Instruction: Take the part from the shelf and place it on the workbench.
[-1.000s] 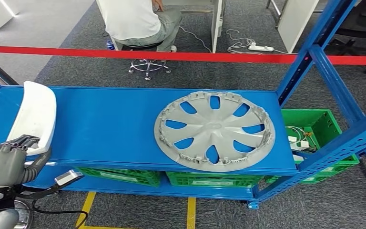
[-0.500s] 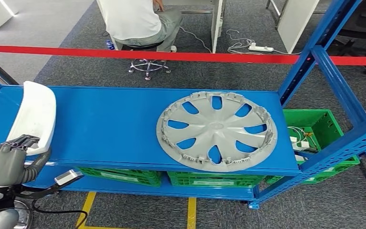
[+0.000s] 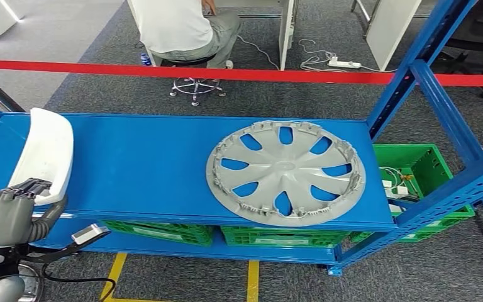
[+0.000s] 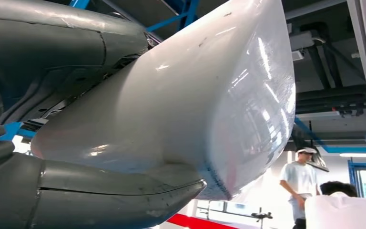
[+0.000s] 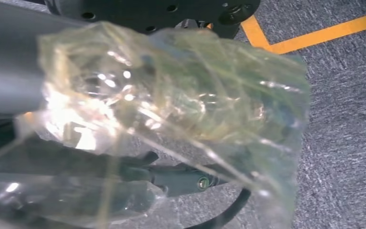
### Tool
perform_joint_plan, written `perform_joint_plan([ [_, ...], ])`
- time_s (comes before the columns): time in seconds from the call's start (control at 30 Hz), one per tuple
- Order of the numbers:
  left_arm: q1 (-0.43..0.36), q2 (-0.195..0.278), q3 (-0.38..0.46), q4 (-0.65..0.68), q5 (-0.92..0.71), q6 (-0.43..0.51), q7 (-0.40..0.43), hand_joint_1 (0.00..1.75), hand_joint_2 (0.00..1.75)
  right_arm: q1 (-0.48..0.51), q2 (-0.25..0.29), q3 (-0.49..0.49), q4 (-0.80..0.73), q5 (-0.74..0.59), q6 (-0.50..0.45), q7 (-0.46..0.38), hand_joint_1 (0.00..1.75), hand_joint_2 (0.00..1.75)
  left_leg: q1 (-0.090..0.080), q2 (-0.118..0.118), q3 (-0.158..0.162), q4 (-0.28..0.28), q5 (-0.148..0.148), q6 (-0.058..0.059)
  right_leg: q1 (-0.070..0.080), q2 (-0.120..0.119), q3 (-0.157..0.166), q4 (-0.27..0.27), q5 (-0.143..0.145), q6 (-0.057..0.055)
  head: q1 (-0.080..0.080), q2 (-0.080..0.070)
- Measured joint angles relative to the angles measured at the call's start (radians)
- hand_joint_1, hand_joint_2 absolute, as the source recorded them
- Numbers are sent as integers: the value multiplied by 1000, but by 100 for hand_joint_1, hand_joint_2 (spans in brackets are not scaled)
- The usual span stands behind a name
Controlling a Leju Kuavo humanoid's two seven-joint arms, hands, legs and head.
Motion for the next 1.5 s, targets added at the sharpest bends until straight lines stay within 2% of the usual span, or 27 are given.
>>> perform_joint_plan([
  [0.8,3,-1,0,0,7,-3,3,175,175,40,2,96,-46,-70,-25,44,0,0,0,0,0,0,0,0,0,0,0,0,0,0,0,0],
  [1.5,12,-2,16,-1,7,-7,7,175,175,44,2,110,-52,-82,-37,48,0,0,0,0,0,0,0,0,0,0,0,0,0,0,0,0],
])
